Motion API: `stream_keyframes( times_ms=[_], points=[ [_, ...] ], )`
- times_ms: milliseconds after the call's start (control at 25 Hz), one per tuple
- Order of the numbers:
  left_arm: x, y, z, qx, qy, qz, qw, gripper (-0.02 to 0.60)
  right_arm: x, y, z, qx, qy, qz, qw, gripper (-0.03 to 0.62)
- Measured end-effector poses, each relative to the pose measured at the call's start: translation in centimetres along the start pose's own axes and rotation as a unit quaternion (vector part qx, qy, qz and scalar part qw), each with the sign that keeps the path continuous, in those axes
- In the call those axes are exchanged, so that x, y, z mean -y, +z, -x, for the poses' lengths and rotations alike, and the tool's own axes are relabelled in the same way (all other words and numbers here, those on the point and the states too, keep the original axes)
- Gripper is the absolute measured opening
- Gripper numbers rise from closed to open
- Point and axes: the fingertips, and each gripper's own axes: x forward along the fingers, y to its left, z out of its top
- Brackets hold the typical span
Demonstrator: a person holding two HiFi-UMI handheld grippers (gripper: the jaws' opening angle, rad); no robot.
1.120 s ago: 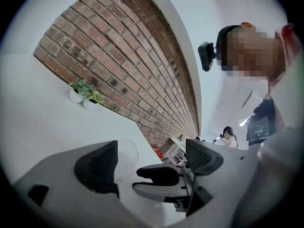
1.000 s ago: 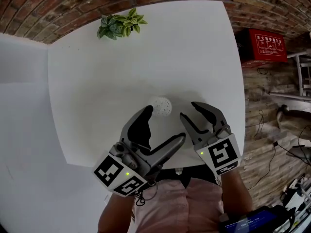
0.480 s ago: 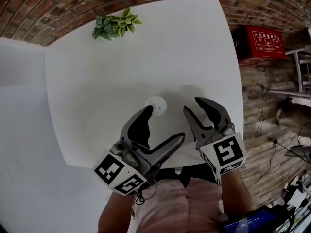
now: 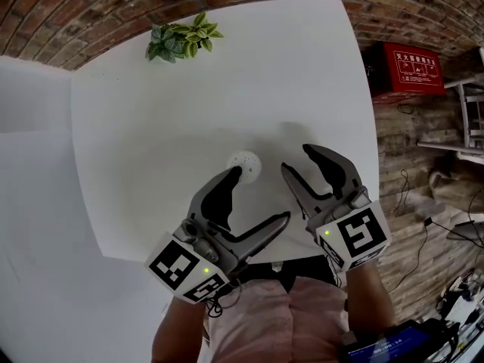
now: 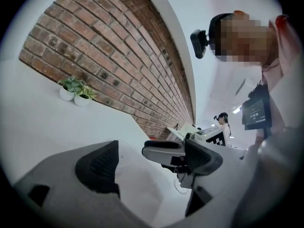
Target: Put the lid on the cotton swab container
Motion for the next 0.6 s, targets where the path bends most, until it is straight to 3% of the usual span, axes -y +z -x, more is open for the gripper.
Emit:
stream_keyframes(
  times_ms=[280, 600],
  points=[
    [0.3, -0.1, 0.2, -0.004, -0.007, -0.012, 0.9999, 0.446, -1.1, 3.0, -1.3, 0.014, 0.053, 0.011, 0.998, 0.239],
    [0.4, -0.2, 0.3, -0.005, -0.014, -0.016, 0.9998, 0.443, -2.9, 3.0, -2.9, -0.005, 0.108, 0.024, 0.994, 0.281]
  ],
)
